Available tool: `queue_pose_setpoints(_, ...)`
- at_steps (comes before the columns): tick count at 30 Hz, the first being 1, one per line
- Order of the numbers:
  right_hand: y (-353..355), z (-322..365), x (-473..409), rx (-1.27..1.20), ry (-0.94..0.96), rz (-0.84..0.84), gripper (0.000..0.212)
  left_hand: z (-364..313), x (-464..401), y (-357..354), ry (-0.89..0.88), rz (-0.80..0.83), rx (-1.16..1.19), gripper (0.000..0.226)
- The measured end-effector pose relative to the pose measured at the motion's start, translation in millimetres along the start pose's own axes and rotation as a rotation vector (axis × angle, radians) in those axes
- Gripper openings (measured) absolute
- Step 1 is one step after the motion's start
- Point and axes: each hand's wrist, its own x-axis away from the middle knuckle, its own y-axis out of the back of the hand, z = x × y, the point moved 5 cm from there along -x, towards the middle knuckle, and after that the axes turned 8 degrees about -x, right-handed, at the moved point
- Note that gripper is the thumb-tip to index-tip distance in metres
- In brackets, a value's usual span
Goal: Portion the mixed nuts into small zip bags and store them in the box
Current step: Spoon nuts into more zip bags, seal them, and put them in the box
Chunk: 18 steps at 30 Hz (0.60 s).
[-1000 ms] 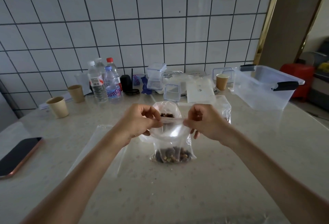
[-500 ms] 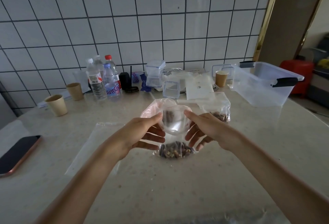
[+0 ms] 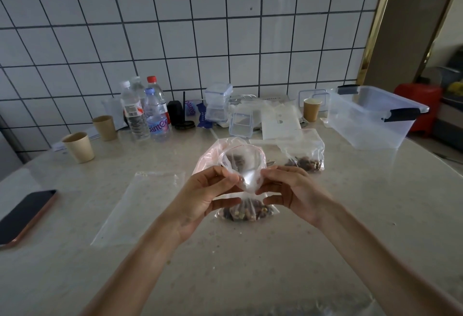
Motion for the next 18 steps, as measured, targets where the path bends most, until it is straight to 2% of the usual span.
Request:
queue_pose_setpoints(3,-8,8,0,0.084,0.075,-0.102,0.004,-5,0,-3,-0.005,-0.051,0.010,0.020)
queue_pose_setpoints(6,-15,17,2,0.233,0.180,-0.252,0.024,-8,-3,1,0.030,-0.178,-0.039,0.019)
queue_pose_setpoints(8,-20,24,5,0.439,0.281,-0.340,0.032,-10,-5,5,0.037,-0.307,-0.115,0.019)
queue_pose_setpoints(10,-28,31,10,0.700,0.419,-0.391,0.032,-18,-6,7,-0.041,-0.444,-0.293,0.020)
queue_pose_setpoints(13,-40,38,13,0.952,0.553,-0.381,0.034,-38,-4,2,-0.295,-0.566,-0.772,0.025)
queue_pose_setpoints(15,-43,44,11,0.994,0.519,-0.330,0.025,-46,0,-1,-0.408,-0.568,-0.998,0.024)
queue_pose_setpoints(18,-38,54,14,1.042,0.538,-0.260,0.021,-52,7,5,-0.516,-0.520,-1.115,0.031)
